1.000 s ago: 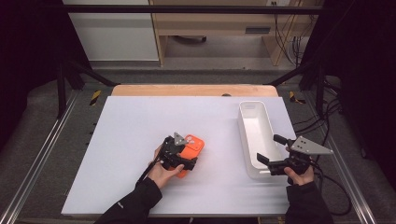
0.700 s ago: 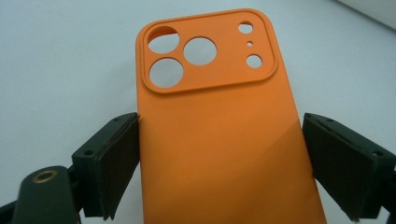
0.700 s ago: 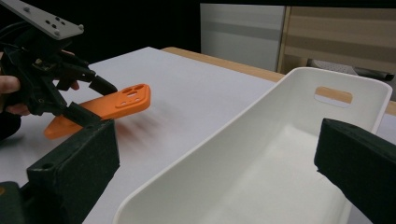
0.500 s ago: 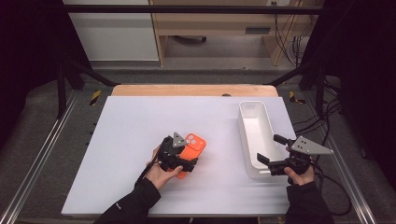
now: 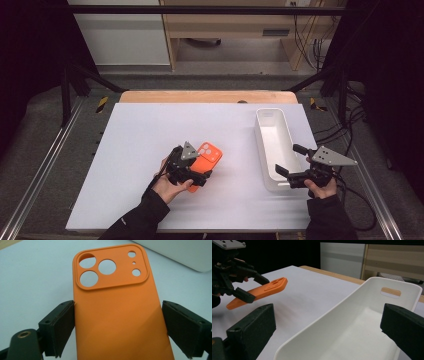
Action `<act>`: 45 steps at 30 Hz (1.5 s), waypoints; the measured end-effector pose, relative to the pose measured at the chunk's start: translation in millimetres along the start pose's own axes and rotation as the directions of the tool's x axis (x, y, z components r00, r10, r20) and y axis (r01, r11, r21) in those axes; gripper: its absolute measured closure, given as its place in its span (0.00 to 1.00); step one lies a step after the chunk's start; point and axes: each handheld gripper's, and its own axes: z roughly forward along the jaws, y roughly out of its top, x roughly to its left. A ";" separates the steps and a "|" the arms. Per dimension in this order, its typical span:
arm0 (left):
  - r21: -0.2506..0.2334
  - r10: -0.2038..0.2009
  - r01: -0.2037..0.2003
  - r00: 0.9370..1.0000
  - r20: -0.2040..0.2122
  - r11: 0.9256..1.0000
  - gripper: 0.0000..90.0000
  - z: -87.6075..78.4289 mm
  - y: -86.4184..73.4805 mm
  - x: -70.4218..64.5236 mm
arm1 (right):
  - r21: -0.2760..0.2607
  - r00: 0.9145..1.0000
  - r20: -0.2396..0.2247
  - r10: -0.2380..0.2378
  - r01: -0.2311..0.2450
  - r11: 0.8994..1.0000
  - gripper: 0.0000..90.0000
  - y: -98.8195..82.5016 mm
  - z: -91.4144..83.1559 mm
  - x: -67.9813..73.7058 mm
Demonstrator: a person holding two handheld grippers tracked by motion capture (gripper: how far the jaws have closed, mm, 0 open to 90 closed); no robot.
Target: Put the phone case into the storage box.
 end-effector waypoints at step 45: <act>-0.036 0.172 -0.168 0.976 0.134 0.985 0.15 -23.0 0.5 -10.9 | 0.013 0.991 -0.104 -0.084 0.086 0.996 0.01 11.5 7.6 19.8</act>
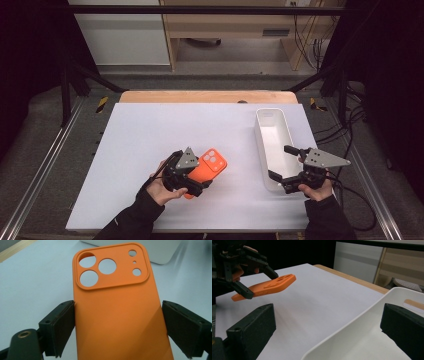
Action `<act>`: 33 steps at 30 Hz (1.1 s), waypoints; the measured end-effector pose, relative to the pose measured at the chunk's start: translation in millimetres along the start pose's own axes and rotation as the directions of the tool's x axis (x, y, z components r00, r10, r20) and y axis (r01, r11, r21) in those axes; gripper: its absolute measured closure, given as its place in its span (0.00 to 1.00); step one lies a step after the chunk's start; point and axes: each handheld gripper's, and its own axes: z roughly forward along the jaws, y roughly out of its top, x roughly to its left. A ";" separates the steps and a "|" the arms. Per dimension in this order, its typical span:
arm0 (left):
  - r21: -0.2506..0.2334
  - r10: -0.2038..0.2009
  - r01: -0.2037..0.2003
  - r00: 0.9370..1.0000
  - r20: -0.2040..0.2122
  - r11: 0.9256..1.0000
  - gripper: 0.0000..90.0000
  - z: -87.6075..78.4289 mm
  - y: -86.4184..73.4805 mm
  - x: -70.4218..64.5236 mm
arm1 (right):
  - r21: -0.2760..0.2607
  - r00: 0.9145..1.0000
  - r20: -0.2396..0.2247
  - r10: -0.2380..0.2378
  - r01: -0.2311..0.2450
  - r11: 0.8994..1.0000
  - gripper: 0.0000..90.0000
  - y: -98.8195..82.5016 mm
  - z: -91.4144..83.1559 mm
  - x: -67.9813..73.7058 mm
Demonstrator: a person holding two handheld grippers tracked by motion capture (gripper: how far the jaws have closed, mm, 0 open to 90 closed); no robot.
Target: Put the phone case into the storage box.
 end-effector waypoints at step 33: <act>0.010 0.089 -0.090 0.992 0.084 0.996 0.15 -4.6 5.4 -13.1 | 0.047 0.992 -0.106 -0.067 0.073 0.996 0.01 7.7 16.6 20.5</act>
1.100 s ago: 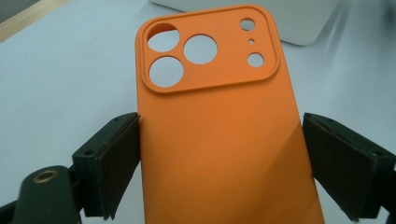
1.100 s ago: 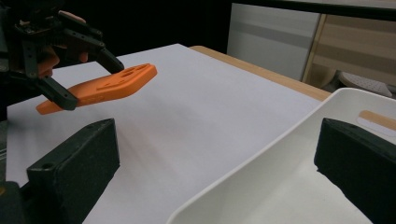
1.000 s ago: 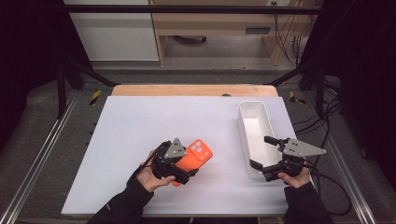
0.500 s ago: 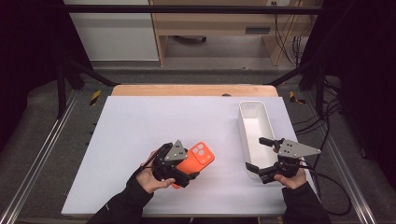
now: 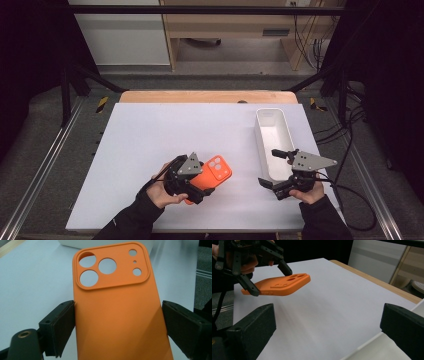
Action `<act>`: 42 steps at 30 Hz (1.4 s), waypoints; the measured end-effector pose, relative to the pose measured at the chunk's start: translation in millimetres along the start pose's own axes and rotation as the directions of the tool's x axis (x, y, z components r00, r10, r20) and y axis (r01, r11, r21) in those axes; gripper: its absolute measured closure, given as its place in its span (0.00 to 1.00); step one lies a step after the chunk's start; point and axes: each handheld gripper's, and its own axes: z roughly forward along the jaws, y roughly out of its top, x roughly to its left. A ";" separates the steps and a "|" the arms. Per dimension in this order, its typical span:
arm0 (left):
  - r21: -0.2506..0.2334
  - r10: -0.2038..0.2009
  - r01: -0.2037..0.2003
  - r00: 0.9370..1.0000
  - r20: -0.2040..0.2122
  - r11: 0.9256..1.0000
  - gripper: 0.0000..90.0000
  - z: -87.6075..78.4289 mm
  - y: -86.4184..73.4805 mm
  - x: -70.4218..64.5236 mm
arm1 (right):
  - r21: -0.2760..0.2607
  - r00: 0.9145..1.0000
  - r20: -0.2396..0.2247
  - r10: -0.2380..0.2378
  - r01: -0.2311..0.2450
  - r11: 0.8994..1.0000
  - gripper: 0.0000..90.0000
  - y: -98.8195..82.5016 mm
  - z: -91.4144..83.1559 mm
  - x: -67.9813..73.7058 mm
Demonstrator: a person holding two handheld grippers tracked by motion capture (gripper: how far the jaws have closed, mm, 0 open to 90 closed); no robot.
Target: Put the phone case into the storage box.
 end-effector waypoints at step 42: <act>0.005 0.110 -0.110 0.992 0.054 0.994 0.15 4.1 10.8 -16.4 | 0.100 0.980 -0.178 -0.087 0.106 0.989 0.02 9.4 28.8 25.8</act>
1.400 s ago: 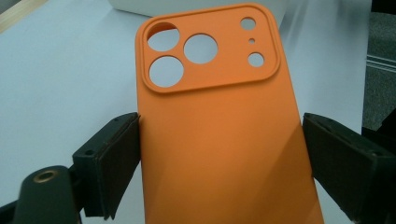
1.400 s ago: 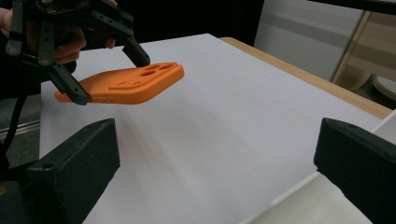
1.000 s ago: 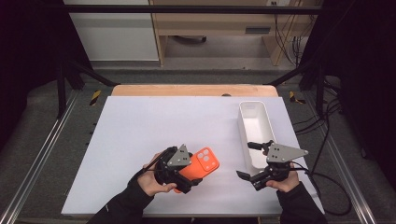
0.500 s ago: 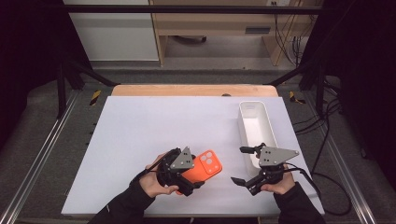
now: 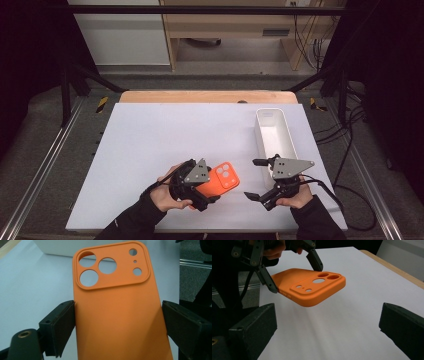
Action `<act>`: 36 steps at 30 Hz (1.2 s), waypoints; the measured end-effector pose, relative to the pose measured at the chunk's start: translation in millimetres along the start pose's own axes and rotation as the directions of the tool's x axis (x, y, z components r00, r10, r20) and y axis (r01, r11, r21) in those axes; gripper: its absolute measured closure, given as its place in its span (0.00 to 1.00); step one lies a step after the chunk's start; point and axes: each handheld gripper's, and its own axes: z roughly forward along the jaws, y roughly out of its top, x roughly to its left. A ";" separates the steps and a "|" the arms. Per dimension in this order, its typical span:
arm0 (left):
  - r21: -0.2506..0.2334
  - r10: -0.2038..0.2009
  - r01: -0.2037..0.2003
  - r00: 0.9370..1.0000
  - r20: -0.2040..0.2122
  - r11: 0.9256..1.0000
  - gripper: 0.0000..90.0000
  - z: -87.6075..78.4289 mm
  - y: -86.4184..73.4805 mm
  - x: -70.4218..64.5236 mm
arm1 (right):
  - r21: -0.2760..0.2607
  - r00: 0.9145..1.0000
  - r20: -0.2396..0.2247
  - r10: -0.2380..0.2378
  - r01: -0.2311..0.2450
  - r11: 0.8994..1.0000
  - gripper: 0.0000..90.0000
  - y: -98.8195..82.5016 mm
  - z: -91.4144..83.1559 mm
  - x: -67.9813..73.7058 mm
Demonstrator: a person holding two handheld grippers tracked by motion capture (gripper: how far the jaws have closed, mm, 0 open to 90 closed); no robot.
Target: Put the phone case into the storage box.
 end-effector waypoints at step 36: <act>-0.002 0.080 -0.080 0.994 0.079 0.997 0.15 -5.8 8.5 12.1 | 0.042 0.997 -0.058 -0.056 0.058 0.997 0.03 13.0 16.7 5.0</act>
